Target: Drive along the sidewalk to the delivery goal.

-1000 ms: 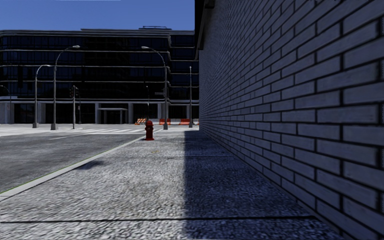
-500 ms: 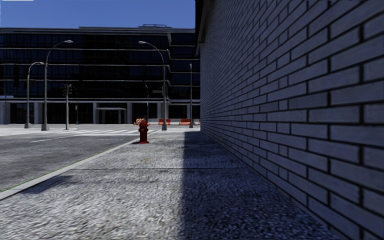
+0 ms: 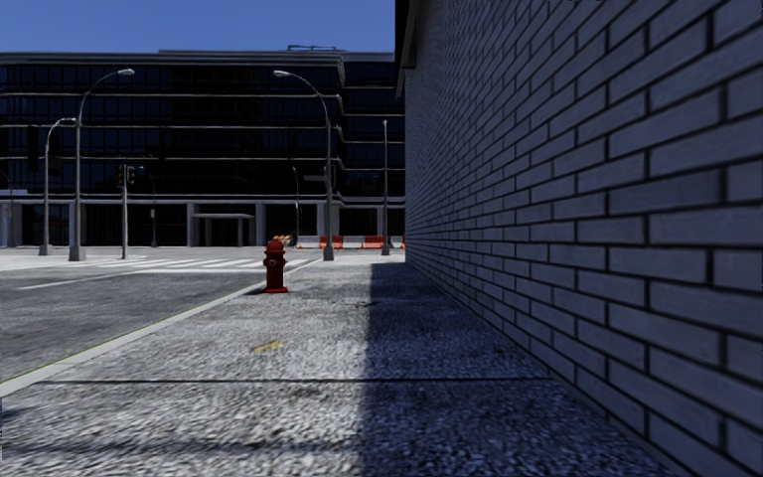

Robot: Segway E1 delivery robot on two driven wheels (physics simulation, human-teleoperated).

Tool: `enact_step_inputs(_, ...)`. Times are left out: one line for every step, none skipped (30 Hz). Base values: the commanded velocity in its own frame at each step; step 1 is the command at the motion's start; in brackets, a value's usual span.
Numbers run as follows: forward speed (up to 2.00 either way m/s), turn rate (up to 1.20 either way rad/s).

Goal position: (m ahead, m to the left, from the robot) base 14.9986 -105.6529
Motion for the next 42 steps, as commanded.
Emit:
enact_step_inputs(2.00, 0.00)
enact_step_inputs(2.00, 0.00)
enact_step_inputs(2.00, 0.00)
enact_step_inputs(2.00, 0.00)
enact_step_inputs(2.00, 0.00)
enact_step_inputs(2.00, 0.00)
enact_step_inputs(2.00, 0.00)
enact_step_inputs(2.00, 0.00)
enact_step_inputs(2.00, 0.00)
enact_step_inputs(2.00, 0.00)
enact_step_inputs(2.00, 0.00)
enact_step_inputs(2.00, 0.00)
enact_step_inputs(2.00, 0.00)
enact_step_inputs(2.00, 0.00)
enact_step_inputs(2.00, 0.00)
enact_step_inputs(2.00, 0.00)
enact_step_inputs(2.00, 0.00)
enact_step_inputs(2.00, 0.00)
enact_step_inputs(2.00, 0.00)
enact_step_inputs(2.00, 0.00)
enact_step_inputs(2.00, 0.00)
enact_step_inputs(2.00, 0.00)
enact_step_inputs(2.00, 0.00)
enact_step_inputs(2.00, 0.00)
enact_step_inputs(2.00, 0.00)
enact_step_inputs(2.00, 0.00)
enact_step_inputs(2.00, 0.00)
enact_step_inputs(2.00, 0.00)
enact_step_inputs(2.00, 0.00)
enact_step_inputs(2.00, 0.00)
enact_step_inputs(2.00, 0.00)
enact_step_inputs(2.00, 0.00)
enact_step_inputs(2.00, 0.00)
enact_step_inputs(2.00, 0.00)
enact_step_inputs(2.00, 0.00)
enact_step_inputs(2.00, 0.00)
enact_step_inputs(2.00, 0.00)
enact_step_inputs(2.00, 0.00)
enact_step_inputs(2.00, 0.00)
enact_step_inputs(2.00, 0.00)
enact_step_inputs(2.00, 0.00)
enact_step_inputs(2.00, 0.00)
